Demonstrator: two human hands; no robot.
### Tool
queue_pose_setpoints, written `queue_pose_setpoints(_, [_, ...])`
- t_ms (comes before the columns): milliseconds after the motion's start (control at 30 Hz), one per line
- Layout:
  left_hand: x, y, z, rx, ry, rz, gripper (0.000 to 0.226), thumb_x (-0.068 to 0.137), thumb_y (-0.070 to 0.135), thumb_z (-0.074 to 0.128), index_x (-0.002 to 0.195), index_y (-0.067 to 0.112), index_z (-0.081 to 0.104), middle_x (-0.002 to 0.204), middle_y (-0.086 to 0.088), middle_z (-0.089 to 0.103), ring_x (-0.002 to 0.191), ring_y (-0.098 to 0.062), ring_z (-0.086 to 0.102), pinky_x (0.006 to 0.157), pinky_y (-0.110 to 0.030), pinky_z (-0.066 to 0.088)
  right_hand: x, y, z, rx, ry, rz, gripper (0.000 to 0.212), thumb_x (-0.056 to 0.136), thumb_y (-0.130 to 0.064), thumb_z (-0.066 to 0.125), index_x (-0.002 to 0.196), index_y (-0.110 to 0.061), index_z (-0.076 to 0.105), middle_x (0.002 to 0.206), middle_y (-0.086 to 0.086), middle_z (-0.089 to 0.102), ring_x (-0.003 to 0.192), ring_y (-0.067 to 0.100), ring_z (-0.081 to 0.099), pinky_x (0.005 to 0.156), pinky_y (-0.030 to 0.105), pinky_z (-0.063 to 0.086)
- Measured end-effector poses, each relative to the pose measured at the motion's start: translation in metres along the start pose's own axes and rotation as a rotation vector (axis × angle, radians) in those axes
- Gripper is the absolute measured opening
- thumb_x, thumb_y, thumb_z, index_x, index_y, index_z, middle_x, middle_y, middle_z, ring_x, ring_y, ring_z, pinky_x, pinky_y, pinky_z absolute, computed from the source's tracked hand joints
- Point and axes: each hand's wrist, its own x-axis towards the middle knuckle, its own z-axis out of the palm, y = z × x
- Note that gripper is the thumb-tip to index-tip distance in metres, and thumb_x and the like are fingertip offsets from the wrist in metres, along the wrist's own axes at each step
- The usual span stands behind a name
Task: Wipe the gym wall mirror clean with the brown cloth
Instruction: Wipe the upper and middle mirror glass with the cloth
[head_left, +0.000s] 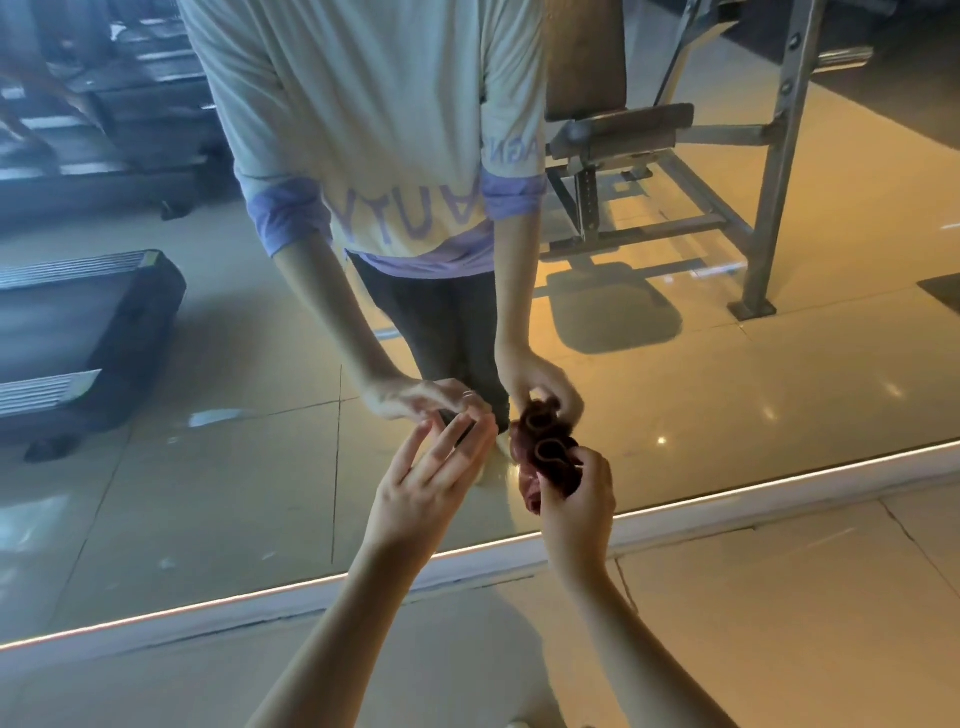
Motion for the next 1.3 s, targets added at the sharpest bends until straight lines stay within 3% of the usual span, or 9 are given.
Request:
queue_pose_setpoints(67, [-0.002, 0.002, 0.002, 0.008, -0.005, -0.022, 0.041, 0.105, -0.001, 0.032, 0.138, 0.014, 0.052, 0.144, -0.001, 0.044, 0.130, -0.018, 0.046, 0.116, -0.040, 0.030, 0.008, 0.009, -0.006, 0.019, 0.002, 0.015, 0.026, 0.085, -0.003, 0.072, 0.109, -0.001, 0.062, 0.100, 0.001, 0.061, 0.091, 0.013, 0.056, 0.078, 0.004, 0.042])
queue_pose_setpoints(167, [-0.007, 0.004, 0.005, 0.004, -0.032, -0.045, 0.044, 0.104, -0.002, 0.033, 0.142, 0.014, 0.048, 0.147, -0.001, 0.043, 0.133, -0.019, 0.044, 0.120, -0.040, 0.022, 0.027, 0.022, -0.014, 0.120, 0.112, 0.215, 0.030, 0.087, -0.006, 0.070, 0.115, -0.003, 0.059, 0.112, 0.012, 0.064, 0.104, 0.027, 0.061, 0.085, 0.030, 0.047])
queue_pose_setpoints(367, [-0.012, 0.026, 0.023, -0.044, 0.017, -0.163, 0.048, 0.095, -0.001, 0.049, 0.142, 0.011, 0.049, 0.149, -0.002, 0.042, 0.136, -0.022, 0.043, 0.120, -0.041, 0.024, 0.020, 0.033, -0.012, 0.092, 0.010, 0.016, 0.031, 0.084, -0.004, 0.074, 0.112, -0.003, 0.060, 0.109, 0.005, 0.061, 0.098, 0.013, 0.054, 0.073, 0.003, 0.040])
queue_pose_setpoints(533, [-0.017, 0.051, 0.051, -0.080, 0.037, -0.097, 0.038, 0.103, 0.004, 0.039, 0.139, 0.013, 0.049, 0.145, 0.000, 0.044, 0.131, -0.021, 0.046, 0.117, -0.038, 0.026, 0.033, 0.053, -0.017, 0.064, 0.046, -0.012, 0.032, 0.084, -0.009, 0.075, 0.112, -0.006, 0.060, 0.108, 0.006, 0.063, 0.100, 0.023, 0.060, 0.084, 0.038, 0.052])
queue_pose_setpoints(667, [-0.024, 0.061, 0.072, -0.057, 0.026, -0.028, 0.040, 0.106, 0.004, 0.027, 0.137, 0.015, 0.049, 0.140, 0.002, 0.045, 0.128, -0.015, 0.046, 0.116, -0.035, 0.025, 0.026, 0.061, -0.006, -0.003, 0.059, -0.219, 0.038, 0.075, -0.001, 0.079, 0.108, -0.001, 0.060, 0.105, 0.004, 0.059, 0.097, 0.026, 0.057, 0.075, 0.036, 0.047])
queue_pose_setpoints(833, [-0.037, 0.064, 0.089, -0.021, 0.016, 0.063, 0.040, 0.106, 0.005, 0.028, 0.137, 0.017, 0.050, 0.141, 0.004, 0.044, 0.127, -0.013, 0.046, 0.117, -0.033, 0.023, 0.030, 0.073, -0.005, -0.060, 0.092, -0.309, 0.039, 0.074, -0.002, 0.081, 0.107, -0.004, 0.061, 0.103, -0.002, 0.057, 0.094, 0.009, 0.045, 0.072, 0.025, 0.040])
queue_pose_setpoints(967, [-0.037, 0.061, 0.092, -0.040, 0.070, 0.090, 0.037, 0.107, 0.004, 0.032, 0.137, 0.016, 0.051, 0.141, 0.002, 0.046, 0.128, -0.013, 0.047, 0.115, -0.034, 0.029, 0.040, 0.087, -0.010, 0.023, 0.124, -0.171, 0.035, 0.082, -0.005, 0.074, 0.114, -0.007, 0.059, 0.110, 0.001, 0.061, 0.101, 0.022, 0.059, 0.080, 0.036, 0.050])
queue_pose_setpoints(1100, [-0.038, 0.059, 0.093, -0.043, 0.086, 0.112, 0.037, 0.106, 0.003, 0.036, 0.139, 0.015, 0.050, 0.140, 0.000, 0.047, 0.128, -0.016, 0.048, 0.112, -0.037, 0.035, 0.048, 0.097, -0.009, 0.116, 0.269, 0.062, 0.032, 0.088, -0.004, 0.067, 0.119, -0.006, 0.057, 0.117, 0.009, 0.060, 0.109, 0.029, 0.058, 0.091, 0.039, 0.048])
queue_pose_setpoints(1300, [-0.042, 0.064, 0.096, -0.008, 0.096, 0.078, 0.039, 0.107, 0.003, 0.031, 0.140, 0.014, 0.048, 0.143, -0.001, 0.045, 0.131, -0.018, 0.045, 0.118, -0.037, 0.023, 0.030, 0.096, -0.001, -0.047, 0.064, -0.287, 0.036, 0.078, 0.004, 0.075, 0.109, -0.005, 0.061, 0.108, 0.004, 0.062, 0.099, 0.023, 0.059, 0.079, 0.035, 0.051])
